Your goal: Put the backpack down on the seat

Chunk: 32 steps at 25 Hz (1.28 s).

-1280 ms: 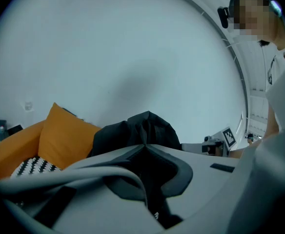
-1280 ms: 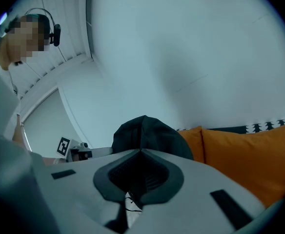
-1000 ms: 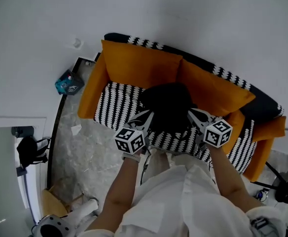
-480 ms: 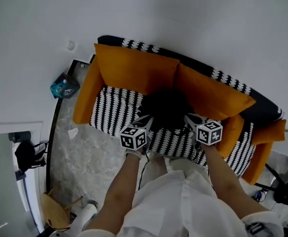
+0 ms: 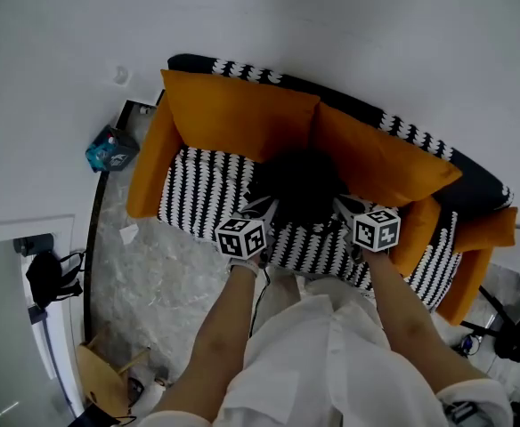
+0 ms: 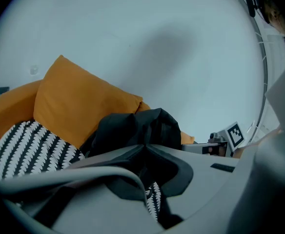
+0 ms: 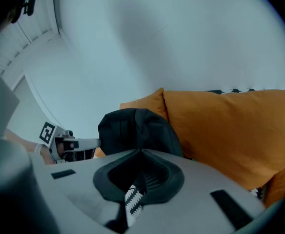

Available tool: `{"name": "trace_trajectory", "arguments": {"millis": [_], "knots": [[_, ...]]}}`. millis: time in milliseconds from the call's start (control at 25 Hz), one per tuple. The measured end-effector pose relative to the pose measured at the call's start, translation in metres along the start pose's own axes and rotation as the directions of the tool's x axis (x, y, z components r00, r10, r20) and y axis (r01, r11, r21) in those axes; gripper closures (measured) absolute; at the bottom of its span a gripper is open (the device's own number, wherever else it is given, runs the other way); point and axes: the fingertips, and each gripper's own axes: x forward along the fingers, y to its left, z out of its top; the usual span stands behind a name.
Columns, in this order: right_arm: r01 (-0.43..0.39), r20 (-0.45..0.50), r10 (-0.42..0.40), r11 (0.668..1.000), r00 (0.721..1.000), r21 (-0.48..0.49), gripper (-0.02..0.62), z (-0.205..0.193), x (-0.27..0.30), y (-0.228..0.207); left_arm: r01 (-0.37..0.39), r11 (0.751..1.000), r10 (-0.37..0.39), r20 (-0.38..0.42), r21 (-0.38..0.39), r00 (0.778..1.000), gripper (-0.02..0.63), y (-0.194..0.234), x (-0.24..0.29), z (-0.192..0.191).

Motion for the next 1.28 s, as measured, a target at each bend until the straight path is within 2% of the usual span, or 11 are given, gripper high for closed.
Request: {"name": "trace_trajectory", "arguments": {"millis": [360,480,680,760,800,840,1040,1280], "knots": [[0.056,-0.046,-0.059,0.996,0.997,-0.066,0.574,-0.008,-0.006,-0.004,-0.024,1.000,0.023,-0.012,-0.015,1.000,0.578,0.001,-0.003,-0.009],[0.041,-0.035,-0.044,0.996,0.998,-0.080,0.574,-0.004,-0.007,0.001,-0.039,0.999,0.039,-0.027,-0.006,0.999,0.578,0.002,-0.002,-0.011],[0.024,-0.041,-0.031,0.987,0.999,-0.161,0.574,0.003,-0.009,0.016,-0.058,0.997,0.061,-0.066,0.042,0.996,0.575,0.000,-0.003,-0.015],[0.020,-0.037,-0.027,0.985,0.999,-0.174,0.574,0.005,-0.011,0.020,-0.069,0.996,0.074,-0.086,0.060,0.994,0.542,0.000,-0.005,-0.016],[0.018,-0.034,-0.024,0.984,0.999,-0.177,0.574,0.006,-0.012,0.021,-0.074,0.995,0.080,-0.094,0.067,0.992,0.481,0.001,-0.005,-0.017],[0.016,-0.033,-0.023,0.983,0.999,-0.181,0.574,0.007,-0.013,0.023,-0.077,0.994,0.084,-0.098,0.072,0.992,0.459,0.001,-0.007,-0.017],[0.019,-0.026,-0.024,0.981,0.999,-0.191,0.574,0.006,-0.024,0.027,-0.069,0.994,0.076,-0.075,0.088,0.994,0.460,-0.004,-0.017,-0.011],[0.024,-0.017,-0.028,0.982,0.999,-0.187,0.574,0.003,-0.039,0.031,-0.009,0.994,0.012,-0.025,0.112,1.000,0.462,-0.025,-0.032,-0.001]]}}
